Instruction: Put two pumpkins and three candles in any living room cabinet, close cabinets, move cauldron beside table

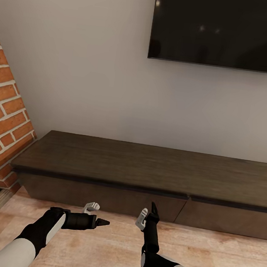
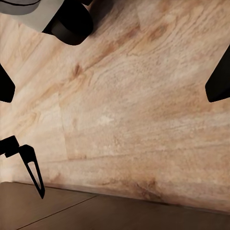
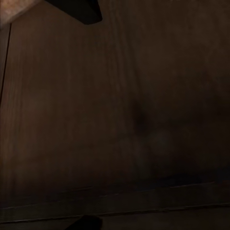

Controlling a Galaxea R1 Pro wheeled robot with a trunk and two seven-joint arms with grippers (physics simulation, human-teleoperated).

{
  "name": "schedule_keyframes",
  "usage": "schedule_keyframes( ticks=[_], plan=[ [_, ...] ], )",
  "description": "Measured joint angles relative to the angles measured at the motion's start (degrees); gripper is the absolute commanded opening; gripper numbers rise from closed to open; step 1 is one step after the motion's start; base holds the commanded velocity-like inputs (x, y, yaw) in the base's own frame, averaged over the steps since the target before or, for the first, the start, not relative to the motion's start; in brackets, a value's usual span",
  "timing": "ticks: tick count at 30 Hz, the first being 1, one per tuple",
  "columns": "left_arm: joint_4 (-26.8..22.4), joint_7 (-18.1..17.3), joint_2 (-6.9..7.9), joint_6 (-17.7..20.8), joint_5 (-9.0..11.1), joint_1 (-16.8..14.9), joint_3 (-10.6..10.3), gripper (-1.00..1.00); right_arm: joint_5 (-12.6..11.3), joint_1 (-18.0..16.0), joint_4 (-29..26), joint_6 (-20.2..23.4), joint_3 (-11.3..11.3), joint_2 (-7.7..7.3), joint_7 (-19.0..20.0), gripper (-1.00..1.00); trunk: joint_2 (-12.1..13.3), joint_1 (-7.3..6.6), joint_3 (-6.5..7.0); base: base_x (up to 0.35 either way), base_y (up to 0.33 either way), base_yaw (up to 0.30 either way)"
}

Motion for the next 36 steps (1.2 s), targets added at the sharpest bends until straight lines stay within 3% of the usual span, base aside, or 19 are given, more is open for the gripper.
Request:
schedule_keyframes(
  ticks=[30, 36],
  plan=[
    [0.0, -0.3, -0.30, 0.1, 0.0, 0.0, 0.0, 1.00, 0.0, 0.0, 0.2, 0.0, -0.1, -0.41, 0.0, 1.00, 0.0, -0.02, 0.00, 0.086, 0.000, 0.000],
    [1.8, -0.2, -1.10, 0.0, -0.1, 0.0, -0.1, 1.00, 0.0, 0.0, 0.3, 0.1, -0.1, -0.41, 0.0, 1.00, 0.0, 0.00, 0.00, 0.076, 0.000, 0.000]
  ],
)
